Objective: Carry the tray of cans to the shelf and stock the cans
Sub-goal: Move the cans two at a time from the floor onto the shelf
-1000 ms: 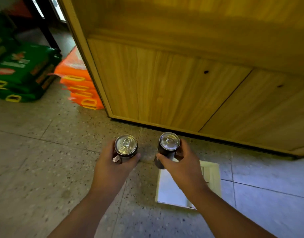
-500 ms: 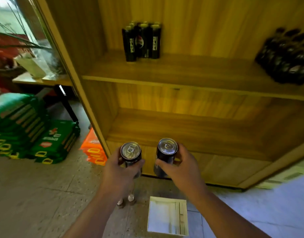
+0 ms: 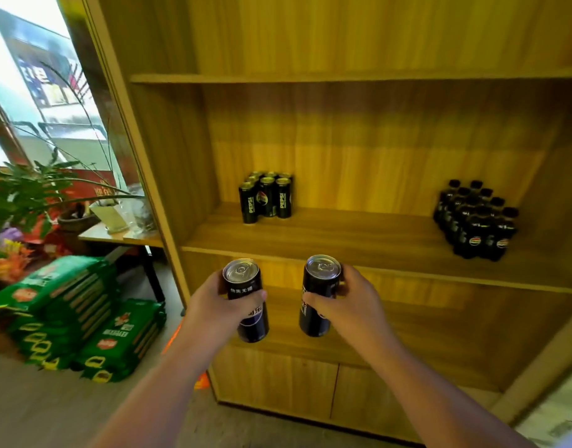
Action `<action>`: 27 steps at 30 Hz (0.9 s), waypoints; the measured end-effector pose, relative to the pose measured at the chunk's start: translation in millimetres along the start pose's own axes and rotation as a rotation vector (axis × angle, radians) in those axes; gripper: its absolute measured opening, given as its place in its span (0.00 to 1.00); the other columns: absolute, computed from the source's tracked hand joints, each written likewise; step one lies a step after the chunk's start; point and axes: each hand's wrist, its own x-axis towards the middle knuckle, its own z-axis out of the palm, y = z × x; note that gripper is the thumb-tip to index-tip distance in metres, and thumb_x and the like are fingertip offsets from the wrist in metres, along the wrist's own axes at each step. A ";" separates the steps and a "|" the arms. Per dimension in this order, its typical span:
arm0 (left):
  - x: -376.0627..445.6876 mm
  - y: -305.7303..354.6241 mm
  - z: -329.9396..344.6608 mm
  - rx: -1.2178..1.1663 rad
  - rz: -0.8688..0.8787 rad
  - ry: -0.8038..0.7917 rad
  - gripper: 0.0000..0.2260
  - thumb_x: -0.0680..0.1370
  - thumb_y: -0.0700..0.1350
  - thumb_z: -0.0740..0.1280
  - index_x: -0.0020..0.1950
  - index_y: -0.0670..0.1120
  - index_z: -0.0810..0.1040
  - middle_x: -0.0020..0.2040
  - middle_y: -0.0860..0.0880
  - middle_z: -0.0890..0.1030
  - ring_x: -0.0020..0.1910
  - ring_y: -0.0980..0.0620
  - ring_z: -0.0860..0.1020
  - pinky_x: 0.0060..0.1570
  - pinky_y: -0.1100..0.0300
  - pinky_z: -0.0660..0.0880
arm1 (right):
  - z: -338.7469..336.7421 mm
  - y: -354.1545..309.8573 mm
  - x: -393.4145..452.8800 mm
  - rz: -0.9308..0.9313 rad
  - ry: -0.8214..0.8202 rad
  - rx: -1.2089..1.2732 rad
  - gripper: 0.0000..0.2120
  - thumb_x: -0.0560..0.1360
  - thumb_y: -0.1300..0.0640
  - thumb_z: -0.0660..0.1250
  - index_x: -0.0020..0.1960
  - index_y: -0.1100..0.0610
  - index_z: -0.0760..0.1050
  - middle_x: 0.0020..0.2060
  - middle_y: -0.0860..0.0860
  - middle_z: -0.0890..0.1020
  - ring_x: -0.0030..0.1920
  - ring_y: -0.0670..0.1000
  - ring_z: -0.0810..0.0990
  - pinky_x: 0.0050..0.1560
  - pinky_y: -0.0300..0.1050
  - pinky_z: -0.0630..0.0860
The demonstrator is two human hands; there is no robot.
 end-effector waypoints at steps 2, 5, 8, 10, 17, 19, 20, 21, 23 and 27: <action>11.0 7.4 -1.0 0.003 0.005 0.012 0.28 0.66 0.52 0.80 0.61 0.59 0.72 0.55 0.59 0.78 0.57 0.50 0.77 0.57 0.42 0.77 | 0.2 -5.3 10.8 0.003 -0.005 0.009 0.30 0.67 0.54 0.79 0.66 0.46 0.72 0.53 0.38 0.78 0.57 0.43 0.77 0.48 0.36 0.73; 39.7 13.7 -2.5 0.012 0.003 0.032 0.32 0.65 0.52 0.81 0.65 0.56 0.70 0.55 0.58 0.76 0.59 0.49 0.76 0.57 0.42 0.77 | 8.5 -10.4 34.0 0.010 -0.001 0.004 0.29 0.68 0.55 0.79 0.66 0.45 0.72 0.50 0.37 0.77 0.55 0.43 0.76 0.48 0.36 0.72; 84.4 15.3 -2.5 0.015 0.006 0.044 0.35 0.65 0.51 0.81 0.68 0.52 0.68 0.55 0.55 0.75 0.59 0.48 0.75 0.57 0.42 0.77 | 24.5 -12.6 65.7 0.010 0.006 -0.023 0.29 0.68 0.52 0.79 0.65 0.45 0.72 0.50 0.39 0.77 0.56 0.44 0.77 0.46 0.35 0.72; 119.3 14.0 -2.1 0.012 0.016 0.029 0.33 0.65 0.50 0.81 0.66 0.52 0.69 0.54 0.55 0.76 0.57 0.48 0.75 0.55 0.45 0.77 | 38.8 -11.1 89.5 0.039 0.006 -0.020 0.29 0.68 0.51 0.79 0.65 0.45 0.71 0.53 0.40 0.78 0.57 0.44 0.77 0.51 0.39 0.75; 250.9 3.9 6.1 -0.012 0.043 -0.038 0.24 0.68 0.43 0.79 0.60 0.53 0.74 0.47 0.59 0.77 0.49 0.52 0.77 0.45 0.59 0.72 | 90.8 -8.4 197.4 0.095 0.098 0.036 0.25 0.66 0.55 0.80 0.59 0.43 0.73 0.50 0.39 0.81 0.53 0.41 0.80 0.48 0.38 0.76; 284.4 -5.6 8.4 -0.016 0.057 -0.045 0.19 0.69 0.41 0.78 0.53 0.56 0.74 0.43 0.60 0.77 0.46 0.53 0.78 0.40 0.62 0.71 | 106.0 -6.7 225.7 0.085 0.131 0.023 0.25 0.67 0.55 0.80 0.56 0.41 0.72 0.47 0.36 0.79 0.52 0.38 0.78 0.44 0.33 0.72; 300.5 -10.1 9.7 -0.018 0.063 -0.048 0.18 0.69 0.40 0.78 0.49 0.58 0.74 0.42 0.61 0.77 0.45 0.55 0.78 0.41 0.60 0.71 | 113.0 -5.1 239.4 0.080 0.147 0.010 0.25 0.67 0.55 0.80 0.56 0.41 0.72 0.47 0.35 0.78 0.52 0.38 0.78 0.44 0.32 0.72; 316.0 -14.6 11.3 -0.022 0.062 -0.053 0.19 0.69 0.39 0.78 0.46 0.59 0.73 0.42 0.61 0.76 0.43 0.56 0.77 0.44 0.58 0.71 | 119.6 -3.0 252.8 0.077 0.162 0.000 0.25 0.67 0.55 0.80 0.57 0.41 0.72 0.47 0.35 0.78 0.52 0.39 0.78 0.45 0.33 0.73; 344.4 -25.9 14.6 -0.012 0.045 -0.059 0.20 0.69 0.37 0.77 0.42 0.59 0.71 0.41 0.61 0.76 0.43 0.53 0.77 0.49 0.54 0.72 | 131.5 3.4 277.4 0.086 0.196 0.000 0.25 0.67 0.55 0.80 0.57 0.41 0.73 0.49 0.37 0.80 0.53 0.41 0.79 0.50 0.38 0.76; 379.9 -45.7 24.2 -0.021 0.044 -0.080 0.18 0.70 0.39 0.77 0.43 0.57 0.72 0.40 0.56 0.78 0.40 0.55 0.77 0.42 0.58 0.73 | 148.9 20.8 314.0 0.110 0.235 -0.030 0.26 0.65 0.54 0.80 0.61 0.46 0.75 0.52 0.41 0.82 0.53 0.42 0.81 0.57 0.48 0.79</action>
